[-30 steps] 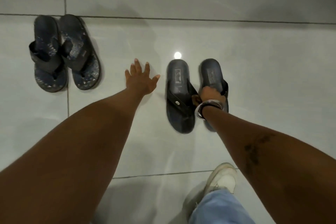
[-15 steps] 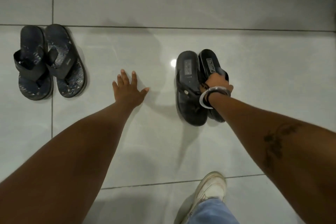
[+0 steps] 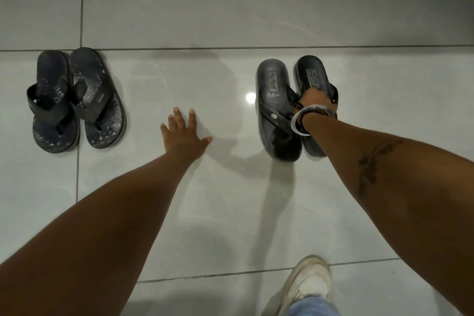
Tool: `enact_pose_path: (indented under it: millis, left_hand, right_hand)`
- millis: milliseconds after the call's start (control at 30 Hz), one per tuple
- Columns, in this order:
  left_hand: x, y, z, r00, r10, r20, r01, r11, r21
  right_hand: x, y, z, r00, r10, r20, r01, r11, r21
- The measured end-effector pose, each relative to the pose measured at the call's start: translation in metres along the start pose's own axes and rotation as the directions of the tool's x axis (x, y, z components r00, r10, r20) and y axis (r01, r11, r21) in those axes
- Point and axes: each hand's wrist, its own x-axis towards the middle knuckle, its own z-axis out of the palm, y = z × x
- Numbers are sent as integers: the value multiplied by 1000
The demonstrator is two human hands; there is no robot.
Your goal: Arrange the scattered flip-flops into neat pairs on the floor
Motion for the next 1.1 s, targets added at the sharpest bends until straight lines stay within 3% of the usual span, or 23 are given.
enact_pose_path:
  millis: [333,667,833,967,1100]
  left_hand:
    - [-1,0,-2,1000,1,15,-1,1000,14]
    - [-2,2,-8,999,-4,45,3,1000,23]
    - [-3,-5,-18,996,30,81,-27,999,-37]
    - [-35,-12,-66,995,89,-43,-91,994,-66]
    - [-76,-18,-198,942,197,-272,-232,967,-104]
  right_hand:
    - [27,-13,-17,999,26,-47,-25,999,25]
    - [26,-18,-11,999,45,-1,-45,998,43]
    - [15,-17,-20,1000,24,-6,-24,999,43]
    - [-31,-21,-57,977,-172,-123,148,971,-185]
    - [-96,-51,-155,868,-475,-148,419,858,-297]
